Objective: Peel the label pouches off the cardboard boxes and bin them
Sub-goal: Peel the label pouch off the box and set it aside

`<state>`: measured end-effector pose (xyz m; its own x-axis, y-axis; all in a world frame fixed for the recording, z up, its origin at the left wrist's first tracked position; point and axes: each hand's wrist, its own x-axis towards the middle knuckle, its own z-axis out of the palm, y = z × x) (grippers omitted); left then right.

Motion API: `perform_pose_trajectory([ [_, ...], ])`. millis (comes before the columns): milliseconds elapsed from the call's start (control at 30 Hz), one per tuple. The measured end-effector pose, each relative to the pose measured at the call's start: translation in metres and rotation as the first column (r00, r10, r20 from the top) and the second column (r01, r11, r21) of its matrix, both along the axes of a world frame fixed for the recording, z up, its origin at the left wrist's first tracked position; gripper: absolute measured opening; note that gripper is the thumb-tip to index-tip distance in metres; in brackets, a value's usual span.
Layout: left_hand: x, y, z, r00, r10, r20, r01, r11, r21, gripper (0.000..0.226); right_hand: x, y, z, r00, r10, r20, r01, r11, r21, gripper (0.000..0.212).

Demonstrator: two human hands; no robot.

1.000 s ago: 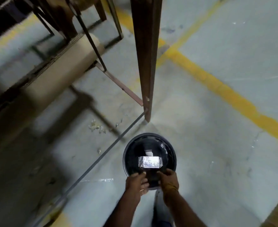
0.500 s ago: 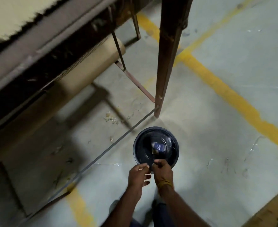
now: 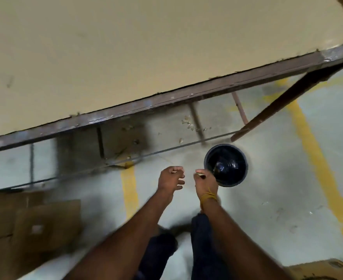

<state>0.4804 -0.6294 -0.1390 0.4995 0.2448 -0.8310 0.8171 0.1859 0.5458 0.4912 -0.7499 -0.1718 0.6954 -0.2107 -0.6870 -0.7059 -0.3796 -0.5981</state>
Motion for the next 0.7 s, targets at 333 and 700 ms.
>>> perform_pose_trajectory([
  [333,-0.170,0.189,0.087,0.913,0.400,0.082,-0.405,0.913,0.049,0.008,-0.111,0.204,0.111,0.916,0.386,0.107,-0.391,0.920,0.035,0.010],
  [700,-0.304,0.354,0.111,0.736,0.659,0.153,-0.659,0.648,0.380,0.013,-0.182,0.404,0.174,0.286,0.926,0.245,-0.926,0.333,-0.178,0.023],
])
